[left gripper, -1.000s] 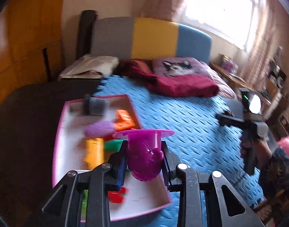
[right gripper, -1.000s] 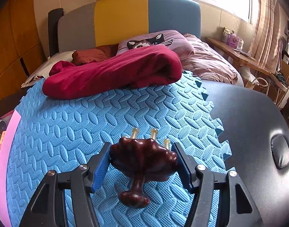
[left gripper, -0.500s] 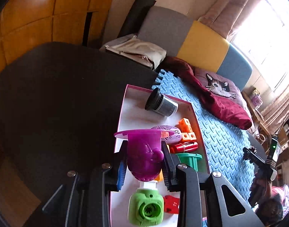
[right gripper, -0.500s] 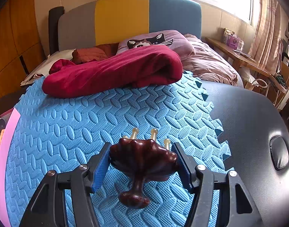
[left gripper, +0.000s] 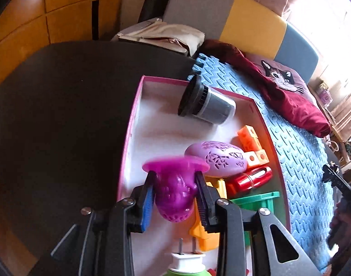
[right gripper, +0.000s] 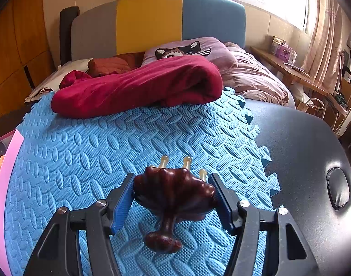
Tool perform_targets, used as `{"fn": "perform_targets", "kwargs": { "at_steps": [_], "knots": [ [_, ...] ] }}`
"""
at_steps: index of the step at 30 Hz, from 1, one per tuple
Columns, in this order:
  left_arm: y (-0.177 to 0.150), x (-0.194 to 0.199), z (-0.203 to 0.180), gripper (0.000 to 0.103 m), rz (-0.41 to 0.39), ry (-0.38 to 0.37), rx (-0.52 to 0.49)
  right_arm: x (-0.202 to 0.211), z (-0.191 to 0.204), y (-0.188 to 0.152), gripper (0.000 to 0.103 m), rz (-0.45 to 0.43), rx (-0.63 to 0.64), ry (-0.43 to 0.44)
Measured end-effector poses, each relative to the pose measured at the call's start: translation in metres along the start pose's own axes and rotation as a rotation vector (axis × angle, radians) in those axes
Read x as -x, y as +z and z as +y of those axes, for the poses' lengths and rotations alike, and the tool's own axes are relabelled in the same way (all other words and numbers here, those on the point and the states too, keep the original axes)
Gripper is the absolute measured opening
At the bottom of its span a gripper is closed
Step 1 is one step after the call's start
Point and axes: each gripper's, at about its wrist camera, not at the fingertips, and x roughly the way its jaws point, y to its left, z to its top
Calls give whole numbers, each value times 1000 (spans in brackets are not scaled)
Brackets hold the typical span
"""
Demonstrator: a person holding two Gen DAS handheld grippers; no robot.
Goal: Organize rigid objects
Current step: 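Carry the magenta cup into the tray and open the left gripper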
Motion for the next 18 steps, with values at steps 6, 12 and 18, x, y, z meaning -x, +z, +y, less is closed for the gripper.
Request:
{"fn": "perform_targets", "kwargs": {
  "at_steps": [6,12,18],
  "knots": [
    [-5,22,1,47,-51,-8,-22,0,1,0,65,-3,6,-5],
    [-19,55,-2,48,-147,91,-49,0,3,0,65,-6,15,-9],
    [-43,78,-17,52,-188,165,-122,1,3,-1,65,-6,16,-9]
  ]
}}
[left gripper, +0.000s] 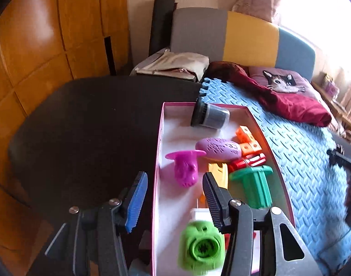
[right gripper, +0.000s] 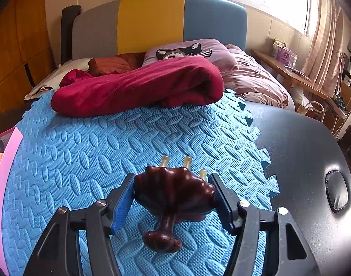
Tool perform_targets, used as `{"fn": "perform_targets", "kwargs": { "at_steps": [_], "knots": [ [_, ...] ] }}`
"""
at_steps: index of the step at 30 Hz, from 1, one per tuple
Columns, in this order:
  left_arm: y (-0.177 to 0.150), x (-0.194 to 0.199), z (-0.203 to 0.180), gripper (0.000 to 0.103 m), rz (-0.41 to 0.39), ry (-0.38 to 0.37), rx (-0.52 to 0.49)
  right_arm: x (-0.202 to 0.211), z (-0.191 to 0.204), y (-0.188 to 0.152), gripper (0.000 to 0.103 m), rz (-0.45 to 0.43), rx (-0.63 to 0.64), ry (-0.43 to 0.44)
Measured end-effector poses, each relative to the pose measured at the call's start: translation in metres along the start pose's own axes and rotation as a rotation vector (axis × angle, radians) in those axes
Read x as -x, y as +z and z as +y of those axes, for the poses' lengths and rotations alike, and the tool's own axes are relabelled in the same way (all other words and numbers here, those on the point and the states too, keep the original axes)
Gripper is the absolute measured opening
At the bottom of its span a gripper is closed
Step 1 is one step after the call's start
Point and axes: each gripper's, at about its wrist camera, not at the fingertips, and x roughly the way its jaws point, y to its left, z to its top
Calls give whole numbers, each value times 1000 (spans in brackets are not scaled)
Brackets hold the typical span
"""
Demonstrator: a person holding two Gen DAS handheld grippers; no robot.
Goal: Organize rigid objects
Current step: 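Carry the magenta cup into the tray and open the left gripper, then carry the brown knob into the tray and open the right gripper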
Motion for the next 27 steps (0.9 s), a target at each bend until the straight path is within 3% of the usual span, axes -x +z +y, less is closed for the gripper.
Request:
{"fn": "perform_targets", "kwargs": {
  "at_steps": [3,18,27],
  "knots": [
    [-4,12,-7,57,-21,-21,-22,1,-1,0,64,3,-9,11],
    [-13,33,-23,57,-43,-89,-44,12,6,-9,64,50,-52,80],
    [-18,31,-16,58,-38,-104,-24,38,46,-29,64,90,-81,259]
  ]
}}
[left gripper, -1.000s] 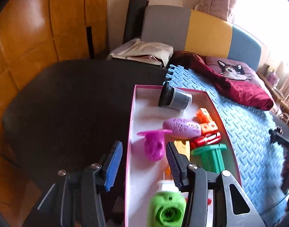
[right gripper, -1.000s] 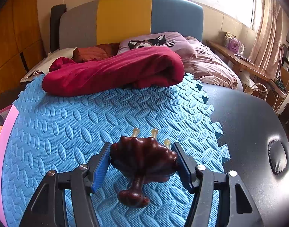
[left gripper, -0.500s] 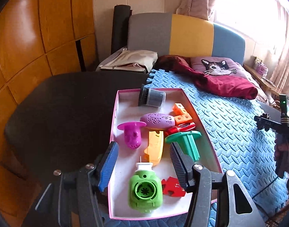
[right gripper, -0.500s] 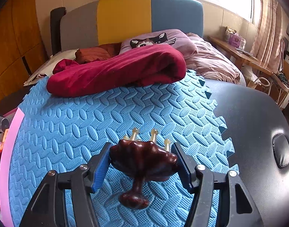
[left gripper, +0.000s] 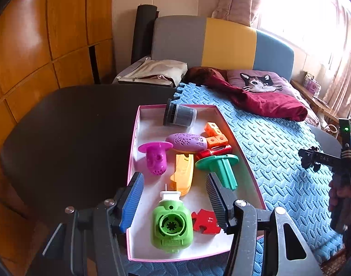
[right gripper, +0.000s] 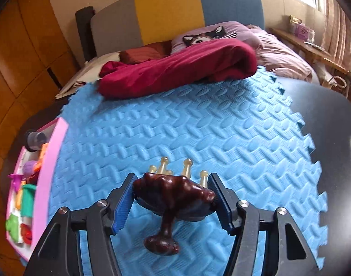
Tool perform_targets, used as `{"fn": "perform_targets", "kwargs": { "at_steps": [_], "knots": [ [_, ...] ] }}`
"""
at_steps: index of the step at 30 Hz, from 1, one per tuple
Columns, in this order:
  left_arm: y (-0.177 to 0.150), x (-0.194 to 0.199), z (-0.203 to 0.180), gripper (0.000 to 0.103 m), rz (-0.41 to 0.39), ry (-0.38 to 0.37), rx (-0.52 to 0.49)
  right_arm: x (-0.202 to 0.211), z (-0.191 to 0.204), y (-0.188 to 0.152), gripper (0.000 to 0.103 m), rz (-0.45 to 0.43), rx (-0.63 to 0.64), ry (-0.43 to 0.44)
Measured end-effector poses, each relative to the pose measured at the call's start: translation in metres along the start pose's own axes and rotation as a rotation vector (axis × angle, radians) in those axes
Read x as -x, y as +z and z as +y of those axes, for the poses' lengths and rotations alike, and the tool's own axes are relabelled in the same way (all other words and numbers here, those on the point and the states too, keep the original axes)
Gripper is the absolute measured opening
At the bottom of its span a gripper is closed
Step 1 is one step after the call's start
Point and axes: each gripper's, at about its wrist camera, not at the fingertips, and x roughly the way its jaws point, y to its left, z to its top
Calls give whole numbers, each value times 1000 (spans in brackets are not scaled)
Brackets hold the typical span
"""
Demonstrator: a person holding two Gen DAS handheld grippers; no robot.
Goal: Organize rigid objects
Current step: 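Carry the brown knob into the tray and open the right gripper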
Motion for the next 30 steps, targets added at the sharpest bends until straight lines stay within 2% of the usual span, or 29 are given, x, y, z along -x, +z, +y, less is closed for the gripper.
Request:
{"fn": "perform_targets", "kwargs": {
  "at_steps": [4,12,15,21,25,27,30],
  "knots": [
    [-2,0,8,58,0,8,21,16,31,-9,64,-14,24,97],
    [-2,4,31,58,-14,46,77,55,125,-27,64,-74,194,326],
    [-4,5,39,59,-14,55,93,57,158,-37,64,-73,258,378],
    [-8,2,49,59,-4,61,113,41,200,-64,64,-30,390,364],
    [-12,-1,51,59,5,55,117,19,206,-79,64,27,431,319],
    [-13,-3,52,59,8,55,115,16,202,-83,69,41,426,336],
    [-14,-4,53,62,11,53,120,15,201,-84,69,45,414,340]
  ]
}}
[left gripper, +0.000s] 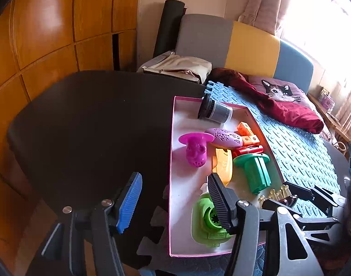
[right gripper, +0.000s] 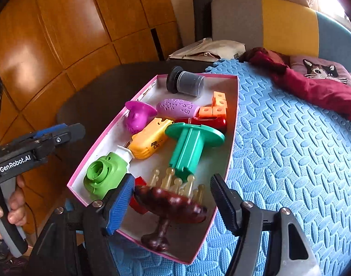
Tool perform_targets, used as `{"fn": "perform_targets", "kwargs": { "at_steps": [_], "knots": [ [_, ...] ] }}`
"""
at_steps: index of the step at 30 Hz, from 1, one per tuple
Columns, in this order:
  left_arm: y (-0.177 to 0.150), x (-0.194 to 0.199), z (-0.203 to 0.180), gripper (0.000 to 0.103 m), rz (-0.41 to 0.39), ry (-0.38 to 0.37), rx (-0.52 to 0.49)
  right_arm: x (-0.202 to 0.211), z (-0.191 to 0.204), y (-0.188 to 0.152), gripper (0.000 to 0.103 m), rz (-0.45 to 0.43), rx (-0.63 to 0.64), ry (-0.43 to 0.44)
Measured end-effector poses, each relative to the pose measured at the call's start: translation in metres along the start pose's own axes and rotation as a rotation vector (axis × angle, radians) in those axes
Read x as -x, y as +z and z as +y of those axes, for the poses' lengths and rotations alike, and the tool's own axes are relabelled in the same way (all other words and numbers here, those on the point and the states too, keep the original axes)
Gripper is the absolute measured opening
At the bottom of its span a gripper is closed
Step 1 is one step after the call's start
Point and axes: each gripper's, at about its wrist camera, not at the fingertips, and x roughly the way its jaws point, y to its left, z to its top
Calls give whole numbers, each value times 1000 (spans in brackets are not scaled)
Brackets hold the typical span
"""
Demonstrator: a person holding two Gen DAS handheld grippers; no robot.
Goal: Organize rigid objects
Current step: 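Carry the brown knob into the tray and open the right gripper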
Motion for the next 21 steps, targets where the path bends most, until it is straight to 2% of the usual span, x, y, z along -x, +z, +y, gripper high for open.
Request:
{"fn": "perform_targets", "kwargs": {
  "at_steps": [7,11,13,17,19,21],
  "knots": [
    [0,4,0,72,-23,7,-4,1,0,0,70,9,-24,13],
    [1,8,-2,74,-42,18,-12,12,0,3,74,-33,-50,18],
    [2,11,-2,80,-52,22,-11,18,1,4,74,-54,-53,3],
    [2,23,-4,91,-92,34,-3,32,11,8,74,-116,-47,-111],
    [1,30,-4,103,-108,45,-2,41,18,9,74,-162,-39,-195],
    [0,38,-5,103,-123,53,2,47,21,9,75,-190,-51,-239]
  ]
}}
